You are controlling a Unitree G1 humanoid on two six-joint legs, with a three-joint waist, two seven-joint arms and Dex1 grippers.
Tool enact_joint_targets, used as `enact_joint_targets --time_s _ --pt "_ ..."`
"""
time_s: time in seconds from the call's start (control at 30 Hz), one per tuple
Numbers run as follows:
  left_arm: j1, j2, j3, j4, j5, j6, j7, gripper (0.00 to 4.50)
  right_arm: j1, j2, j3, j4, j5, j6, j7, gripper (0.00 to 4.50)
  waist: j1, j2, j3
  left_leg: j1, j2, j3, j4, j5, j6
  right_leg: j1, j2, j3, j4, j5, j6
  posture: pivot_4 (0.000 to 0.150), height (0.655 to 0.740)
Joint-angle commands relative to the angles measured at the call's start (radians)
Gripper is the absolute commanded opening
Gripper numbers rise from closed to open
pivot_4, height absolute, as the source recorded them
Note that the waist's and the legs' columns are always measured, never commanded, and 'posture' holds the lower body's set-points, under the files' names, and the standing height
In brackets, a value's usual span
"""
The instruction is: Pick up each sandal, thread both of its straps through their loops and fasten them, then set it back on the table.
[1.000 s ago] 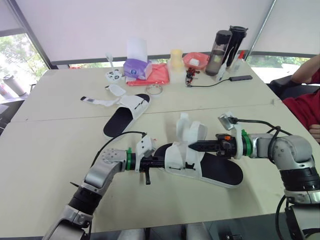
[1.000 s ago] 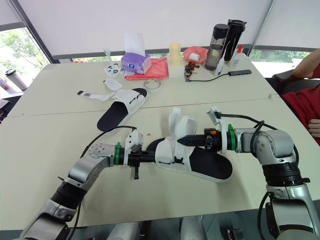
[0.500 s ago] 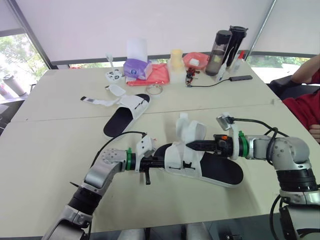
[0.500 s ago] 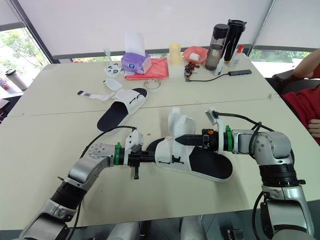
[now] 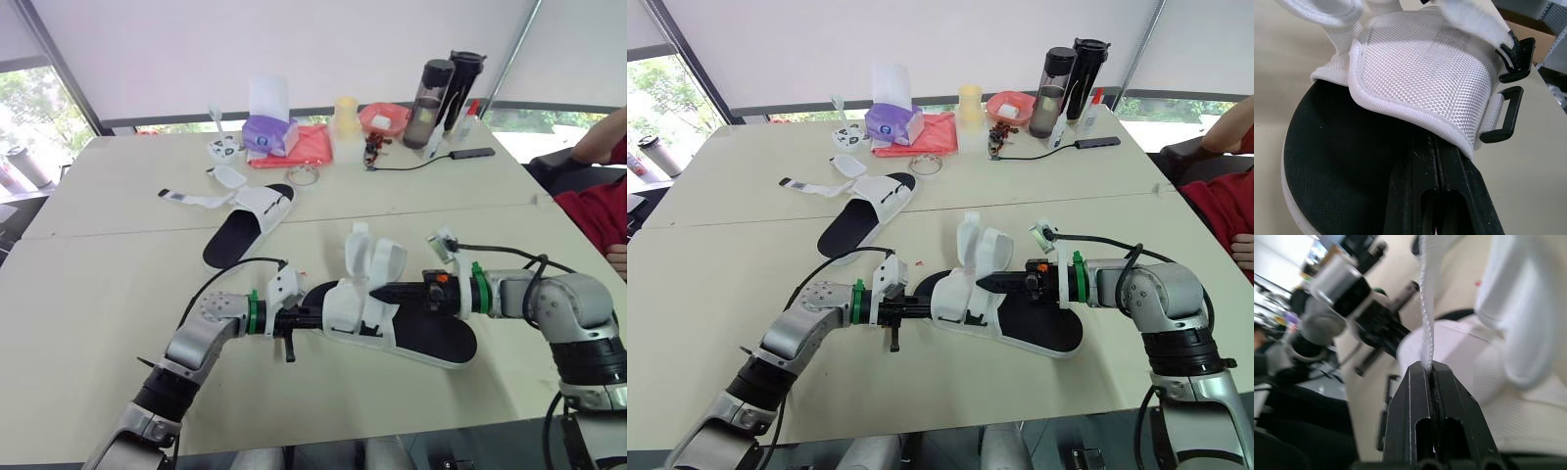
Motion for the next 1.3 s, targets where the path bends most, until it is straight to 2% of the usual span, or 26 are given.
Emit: enact_joint_targets --time_s 0.03,0.17,0.5,0.7,1.07,1.3 --pt "0.023 0.009 -0.031 0.027 0.03 0.01 0.002 0.0 0.005 -0.008 0.032 -0.036 -0.038 -0.056 0.014 0.03 0.0 0.0 0.0 0.0 0.0 0.0 0.0 0.0 0.0 0.0 0.0 0.0 0.0 0.0 0.0 0.15 0.74" --pt "0.02 0.006 -0.027 0.03 0.028 0.009 0.006 0.0 0.004 -0.018 0.041 -0.033 -0.069 -0.107 0.037 0.03 0.0 0.0 0.0 0.0 0.0 0.0 0.0 0.0 0.0 0.0 0.0 0.0 0.0 0.0 0.0 0.15 0.74" --pt "0.022 0.003 -0.022 0.029 0.021 0.014 0.012 0.0 -0.003 -0.042 -0.005 -0.057 -0.023 -0.128 0.107 0.03 0.001 0.0 0.0 0.0 0.0 0.0 0.0 0.0 0.0 0.0 0.0 0.0 0.0 0.0 0.0 0.15 0.74" --pt "0.024 0.0 -0.017 0.028 0.012 0.021 0.019 0.0 0.02 -0.111 0.043 -0.088 -0.077 -0.19 0.18 0.03 0.001 0.0 0.0 0.0 0.0 0.0 0.0 0.0 0.0 0.0 0.0 0.0 0.0 0.0 0.0 0.15 0.74" --pt "0.023 -0.008 -0.012 0.034 0.012 0.023 0.031 0.0 0.012 -0.061 0.082 -0.131 -0.093 -0.209 0.152 0.03 0.001 0.0 0.0 0.0 0.0 0.0 0.0 0.0 0.0 0.0 0.0 0.0 0.0 0.0 0.0 0.15 0.74" --pt "0.025 -0.008 -0.005 0.035 0.011 0.026 0.033 0.0 0.047 -0.074 0.094 -0.181 -0.084 -0.201 0.156 0.03 0.001 0.0 0.0 0.0 0.0 -0.001 0.0 0.0 0.0 0.0 0.0 0.0 0.0 0.0 0.0 0.15 0.74"
